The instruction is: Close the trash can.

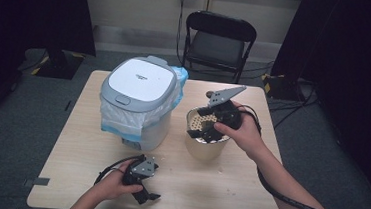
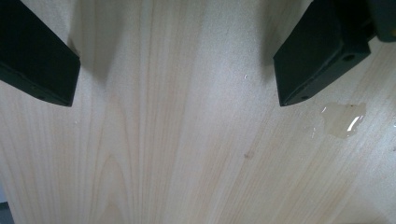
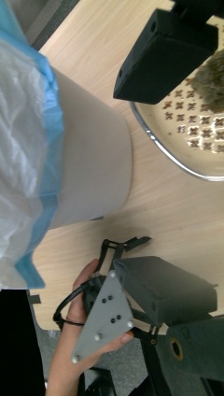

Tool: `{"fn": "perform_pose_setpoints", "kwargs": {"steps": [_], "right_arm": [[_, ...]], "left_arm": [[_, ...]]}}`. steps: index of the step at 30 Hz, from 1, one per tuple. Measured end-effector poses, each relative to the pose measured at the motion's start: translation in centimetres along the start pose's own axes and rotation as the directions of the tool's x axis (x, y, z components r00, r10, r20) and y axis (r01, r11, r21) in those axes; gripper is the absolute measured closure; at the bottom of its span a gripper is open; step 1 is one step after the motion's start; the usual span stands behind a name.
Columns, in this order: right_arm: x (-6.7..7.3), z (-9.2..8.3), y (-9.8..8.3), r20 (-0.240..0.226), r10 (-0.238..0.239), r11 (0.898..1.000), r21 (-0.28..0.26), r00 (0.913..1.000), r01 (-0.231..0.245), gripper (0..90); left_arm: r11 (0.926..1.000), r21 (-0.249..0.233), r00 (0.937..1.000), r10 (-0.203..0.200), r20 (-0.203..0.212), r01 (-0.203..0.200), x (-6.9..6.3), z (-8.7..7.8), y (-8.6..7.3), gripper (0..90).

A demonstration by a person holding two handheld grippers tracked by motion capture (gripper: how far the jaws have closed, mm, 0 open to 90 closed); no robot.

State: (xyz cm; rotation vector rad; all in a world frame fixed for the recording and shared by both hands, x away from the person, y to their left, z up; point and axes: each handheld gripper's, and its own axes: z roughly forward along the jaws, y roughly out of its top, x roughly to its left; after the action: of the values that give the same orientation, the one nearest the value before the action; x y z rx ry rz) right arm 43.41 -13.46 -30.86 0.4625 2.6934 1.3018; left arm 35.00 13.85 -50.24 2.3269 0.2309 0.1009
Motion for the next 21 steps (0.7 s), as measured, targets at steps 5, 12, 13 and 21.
{"fn": "perform_pose_setpoints", "kwargs": {"steps": [5,12,13,21], "right_arm": [[0.0,-0.4,-0.8,-0.001,0.011,1.0,-0.005,0.9999,-0.011,14.9],[0.2,-1.0,-2.0,-0.006,0.018,1.0,-0.005,0.9998,-0.019,14.9],[0.3,-1.0,-2.2,-0.008,0.019,1.0,-0.005,0.9998,-0.019,14.9],[0.8,-1.3,-3.7,-0.023,0.024,1.0,0.004,0.9995,-0.024,14.9]], "left_arm": [[1.0,0.005,1.0,0.002,0.0,-0.002,0.0,0.0,0.0,0.0],[1.0,0.006,1.0,0.001,-0.001,-0.001,0.0,0.0,0.0,0.0],[1.0,0.006,1.0,0.001,-0.001,-0.001,0.0,0.0,0.0,0.0],[0.9998,0.015,0.9999,-0.01,0.012,0.01,0.0,0.0,0.0,0.0]]}}
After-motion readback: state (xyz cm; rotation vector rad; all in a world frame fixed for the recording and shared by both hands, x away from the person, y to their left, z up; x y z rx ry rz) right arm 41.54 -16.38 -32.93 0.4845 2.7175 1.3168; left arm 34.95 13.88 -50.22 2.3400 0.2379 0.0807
